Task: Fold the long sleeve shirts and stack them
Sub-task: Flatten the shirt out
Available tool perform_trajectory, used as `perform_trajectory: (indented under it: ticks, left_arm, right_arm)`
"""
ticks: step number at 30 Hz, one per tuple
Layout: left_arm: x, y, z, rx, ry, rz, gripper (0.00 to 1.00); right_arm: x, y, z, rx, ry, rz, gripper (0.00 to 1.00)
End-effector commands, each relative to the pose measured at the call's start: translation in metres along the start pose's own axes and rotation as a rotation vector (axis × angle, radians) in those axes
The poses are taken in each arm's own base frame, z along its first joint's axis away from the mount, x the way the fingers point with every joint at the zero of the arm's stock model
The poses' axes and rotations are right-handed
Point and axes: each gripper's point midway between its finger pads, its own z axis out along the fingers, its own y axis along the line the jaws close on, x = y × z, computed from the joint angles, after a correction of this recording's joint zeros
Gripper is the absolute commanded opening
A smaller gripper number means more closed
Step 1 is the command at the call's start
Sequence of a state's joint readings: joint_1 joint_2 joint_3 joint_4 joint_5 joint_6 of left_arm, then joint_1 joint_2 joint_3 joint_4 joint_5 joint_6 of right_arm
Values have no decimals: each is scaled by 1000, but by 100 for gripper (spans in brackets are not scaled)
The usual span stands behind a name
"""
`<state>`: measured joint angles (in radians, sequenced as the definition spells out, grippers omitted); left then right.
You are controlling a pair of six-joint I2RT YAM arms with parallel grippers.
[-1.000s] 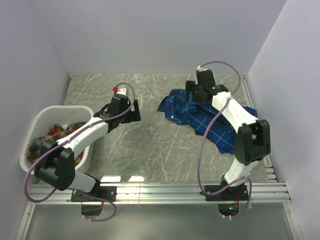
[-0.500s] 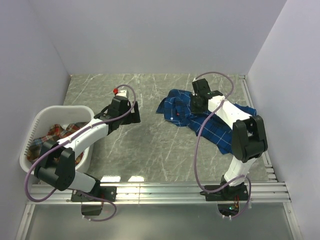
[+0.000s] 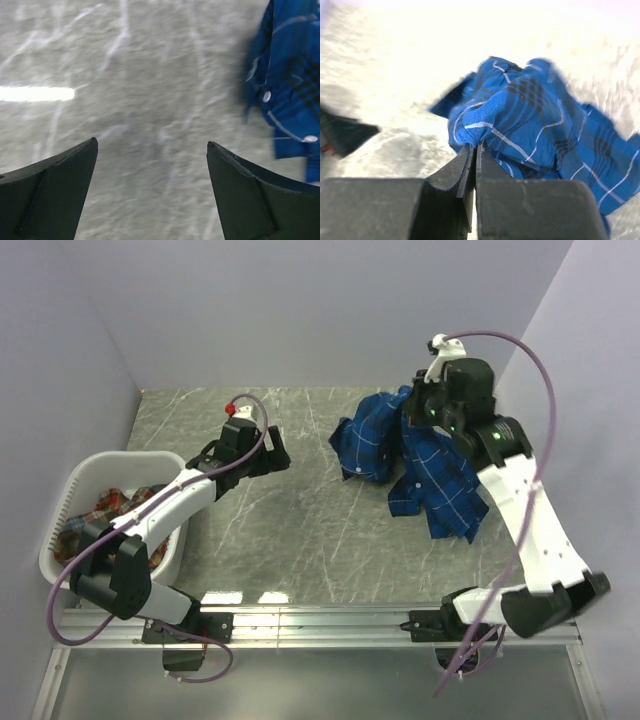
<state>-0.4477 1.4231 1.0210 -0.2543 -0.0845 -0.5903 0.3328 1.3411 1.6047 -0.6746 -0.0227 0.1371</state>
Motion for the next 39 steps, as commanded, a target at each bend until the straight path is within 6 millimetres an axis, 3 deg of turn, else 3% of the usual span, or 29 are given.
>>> perform_trajectory:
  ticks: [1, 3, 6, 8, 9, 11, 15, 17, 24, 33, 36, 39]
  left_arm:
    - [-23, -41, -6, 145, -11, -117, 96]
    - [-27, -47, -1, 161, -15, -168, 96]
    - [-25, -54, 10, 171, 9, -218, 95]
    - [-22, -62, 16, 201, 39, -239, 93]
    - [-15, -63, 26, 205, 69, -253, 93]
    - [-9, -77, 30, 257, 121, -262, 91]
    - [12, -85, 54, 251, 188, -263, 89]
    - [14, -89, 61, 255, 196, -276, 88]
    - [25, -70, 87, 130, 200, -369, 84]
    - [17, -80, 99, 166, 178, -413, 76]
    - [24, -83, 106, 179, 213, -423, 72]
    - [28, -84, 113, 189, 220, -431, 59]
  right_arm:
    - [12, 12, -20, -78, 23, -49, 0]
    - [24, 7, -24, -58, 43, -49, 0]
    - [71, -6, -24, -15, 154, -45, 0]
    - [88, -5, -31, -29, 173, -23, 0]
    - [108, -8, -29, -26, 212, -10, 0]
    - [119, -5, -36, -34, 217, 36, 0]
    - [157, -8, -37, -16, 290, 106, 0]
    - [163, -9, -38, -15, 295, 117, 0]
    - [182, -10, -34, -20, 323, 130, 0]
    - [200, -9, -29, -36, 369, 133, 0]
    - [202, -9, -25, -33, 376, 128, 0]
    - [202, -10, -22, -27, 379, 121, 0]
